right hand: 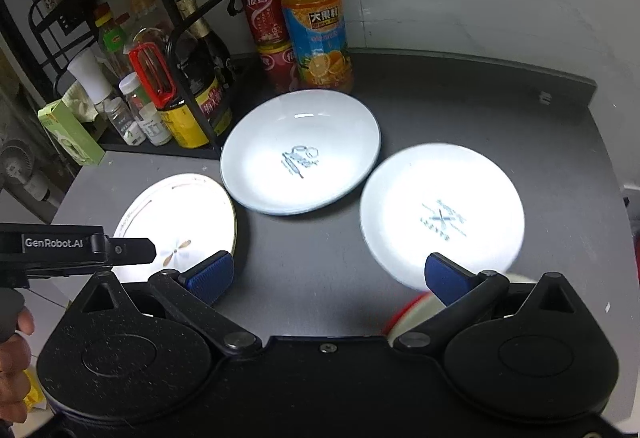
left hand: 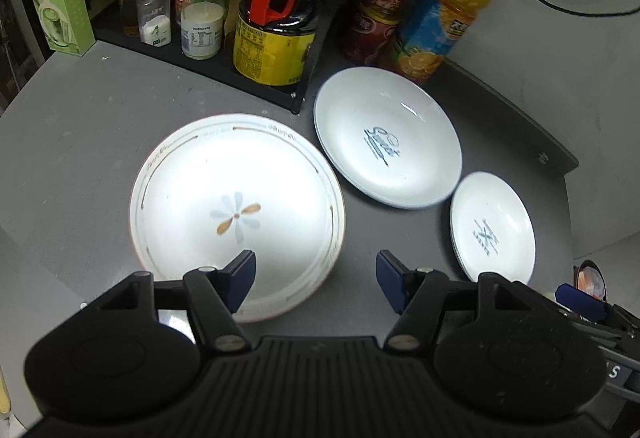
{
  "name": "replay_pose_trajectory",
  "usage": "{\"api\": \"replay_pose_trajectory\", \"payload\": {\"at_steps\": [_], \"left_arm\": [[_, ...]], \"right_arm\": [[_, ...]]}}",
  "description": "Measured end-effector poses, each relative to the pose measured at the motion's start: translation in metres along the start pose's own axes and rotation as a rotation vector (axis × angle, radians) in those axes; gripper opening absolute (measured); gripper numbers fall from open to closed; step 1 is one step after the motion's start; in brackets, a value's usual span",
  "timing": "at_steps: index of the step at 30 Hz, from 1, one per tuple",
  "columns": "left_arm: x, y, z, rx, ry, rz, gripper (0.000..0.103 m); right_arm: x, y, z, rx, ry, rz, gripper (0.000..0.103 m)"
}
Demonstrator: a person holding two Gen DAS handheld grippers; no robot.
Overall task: Organize plates and bowls
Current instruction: 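Move both grippers over to the white 'Sweet' plate, then close both grippers on the rim of the 'Sweet' plate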
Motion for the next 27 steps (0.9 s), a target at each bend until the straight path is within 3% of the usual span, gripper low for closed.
{"api": "replay_pose_trajectory", "payload": {"at_steps": [6,15,24,27], "left_arm": [[0.021,-0.002,0.033,-0.004,-0.022,-0.016,0.065],[0.054,-0.004,0.078,0.003,-0.040,-0.046,0.063],[0.090,-0.002,0.102,-0.003,-0.034,-0.100,0.053],[0.106,-0.001,0.109,-0.015,-0.017,-0.108,0.046]], "right_arm": [[0.019,-0.002,0.025,-0.005,0.003,0.012,0.097],[0.052,-0.009,0.056,0.042,0.025,0.026,0.073],[0.093,-0.013,0.078,0.121,0.071,0.015,0.047],[0.105,-0.022,0.084,0.160,0.067,0.013,0.044]]}}
Point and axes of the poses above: each gripper's, at about its wrist camera, not at the fingertips, and x roughly the way its jaws point, y to its left, z to its top, the point moved 10 cm from there along x, roughly the way its jaws point, and after that the axes turned 5 degrees about y, right-handed, at the moved point
